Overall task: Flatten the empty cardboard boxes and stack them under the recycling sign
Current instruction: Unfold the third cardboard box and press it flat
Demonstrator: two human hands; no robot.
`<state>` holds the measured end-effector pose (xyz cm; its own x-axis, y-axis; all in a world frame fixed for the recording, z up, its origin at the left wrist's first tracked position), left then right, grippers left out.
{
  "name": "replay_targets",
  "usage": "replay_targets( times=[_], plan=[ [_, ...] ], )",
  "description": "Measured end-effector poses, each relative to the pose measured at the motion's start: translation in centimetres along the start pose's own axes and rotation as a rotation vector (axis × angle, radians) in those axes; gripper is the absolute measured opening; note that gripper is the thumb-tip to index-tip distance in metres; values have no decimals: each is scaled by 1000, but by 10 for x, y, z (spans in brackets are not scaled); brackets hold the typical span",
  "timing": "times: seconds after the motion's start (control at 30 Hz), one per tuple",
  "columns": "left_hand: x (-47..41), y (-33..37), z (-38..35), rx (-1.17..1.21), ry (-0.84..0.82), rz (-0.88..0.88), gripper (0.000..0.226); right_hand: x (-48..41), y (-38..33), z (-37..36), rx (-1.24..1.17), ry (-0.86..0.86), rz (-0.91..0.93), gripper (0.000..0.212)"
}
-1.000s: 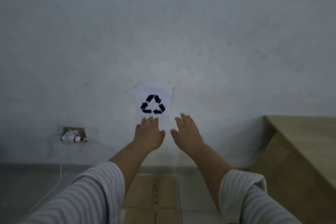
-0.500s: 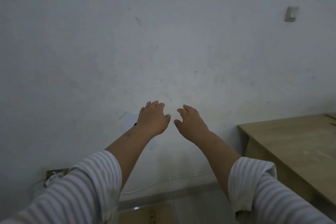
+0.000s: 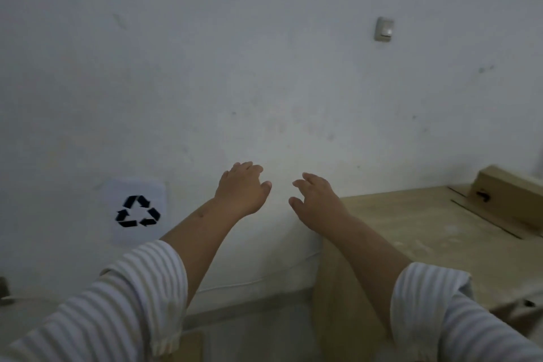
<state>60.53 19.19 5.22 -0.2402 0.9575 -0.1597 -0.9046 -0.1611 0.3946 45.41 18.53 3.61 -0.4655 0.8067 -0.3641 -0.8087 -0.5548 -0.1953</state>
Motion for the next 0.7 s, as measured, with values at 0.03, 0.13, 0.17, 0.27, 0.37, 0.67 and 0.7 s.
replay_targets(
  times=[0.03,0.13,0.17,0.27,0.37,0.67,0.7],
  plan=[
    [2,22,-11,1,-8,6,52,10,21,8,18,-22,6,50],
    [6,89,-41,5,-28,-11,52,33,81,38,33,-23,1,50],
    [7,112,-49,2,-29,-26,52,38,101,49,27,-10,-9,49],
    [6,176,-74,-8,-26,-72,51,48,156,71,18,14,-28,49],
    [-5,229,-101,-13,-24,-92,52,54,210,79,2,27,-36,49],
    [-71,372,-197,0,-47,-124,50,48,386,100,14,13,-76,49],
    [-79,393,-205,-3,-52,-136,50,49,408,105,23,11,-87,49]
  ],
)
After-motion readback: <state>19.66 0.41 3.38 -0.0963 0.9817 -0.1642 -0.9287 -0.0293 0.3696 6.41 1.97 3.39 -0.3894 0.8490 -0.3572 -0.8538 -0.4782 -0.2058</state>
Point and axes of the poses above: each hand's wrist, its own x-axis away from the middle knuckle, its own z-axis out of the back of the hand, y = z × x, the point moved 6 cm from there along -x, towards the middle knuckle, and after that the axes turned 14 degrees about z, right-handed, at the moved point
